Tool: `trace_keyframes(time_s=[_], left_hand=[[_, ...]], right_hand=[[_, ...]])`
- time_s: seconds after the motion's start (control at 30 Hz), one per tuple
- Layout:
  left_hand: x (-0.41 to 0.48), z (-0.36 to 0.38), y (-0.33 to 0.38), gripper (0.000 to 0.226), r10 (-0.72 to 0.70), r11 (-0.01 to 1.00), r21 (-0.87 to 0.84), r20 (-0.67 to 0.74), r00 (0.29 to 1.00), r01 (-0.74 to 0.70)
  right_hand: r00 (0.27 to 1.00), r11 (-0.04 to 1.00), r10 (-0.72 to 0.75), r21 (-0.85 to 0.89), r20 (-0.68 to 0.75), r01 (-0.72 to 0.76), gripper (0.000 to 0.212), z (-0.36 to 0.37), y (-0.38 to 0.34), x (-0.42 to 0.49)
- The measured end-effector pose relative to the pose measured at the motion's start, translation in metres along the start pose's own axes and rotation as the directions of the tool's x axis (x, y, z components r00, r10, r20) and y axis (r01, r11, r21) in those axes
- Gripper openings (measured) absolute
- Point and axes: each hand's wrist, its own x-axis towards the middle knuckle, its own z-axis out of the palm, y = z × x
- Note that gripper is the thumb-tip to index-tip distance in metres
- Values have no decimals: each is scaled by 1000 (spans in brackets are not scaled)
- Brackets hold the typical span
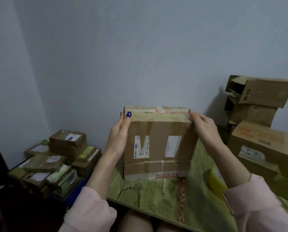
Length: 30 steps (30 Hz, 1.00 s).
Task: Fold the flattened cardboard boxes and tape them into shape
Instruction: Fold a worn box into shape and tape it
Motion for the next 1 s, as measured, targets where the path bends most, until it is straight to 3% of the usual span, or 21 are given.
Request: trace_keyframes(time_s=[0.13,0.2,0.27,0.33,0.43,0.53,0.7,0.8,0.87,0.93,1.0], left_hand=[[0,-11,2,113,-88,964,257,52,995,72],[3,-15,15,100,-2,916,402,-39,999,18],[7,-11,37,82,228,798,581,-43,973,-161],[14,1,56,66,337,643,685,150,930,-343],[19,23,63,41,262,425,789,362,894,-444],[17,30,66,37,233,310,852,361,903,-421],[23,13,63,37,188,380,850,316,930,-365],[23,5,58,35,191,460,812,305,933,-359],[26,2,45,39,254,592,724,250,934,-354],[23,0,31,43,276,806,513,112,954,-294],[17,3,21,50,228,923,320,-11,974,-213]], right_hand=[[980,970,161,-199,116,-136,78,-8,-6,-2],[999,932,15,-362,52,5,77,-17,-17,0],[955,868,-298,-411,15,277,64,-17,-30,6],[883,778,-441,-424,159,465,52,-5,-43,9],[861,625,-348,-593,370,508,49,25,-49,5],[886,608,-312,-644,344,464,55,30,-49,-1],[922,659,-224,-648,315,381,65,9,-39,15],[939,756,-236,-560,249,338,68,-14,-29,21],[936,797,-251,-496,246,345,54,-24,-24,20],[928,830,-298,-419,222,367,39,-25,-17,16],[943,898,-319,-287,95,333,39,-20,-9,10]])
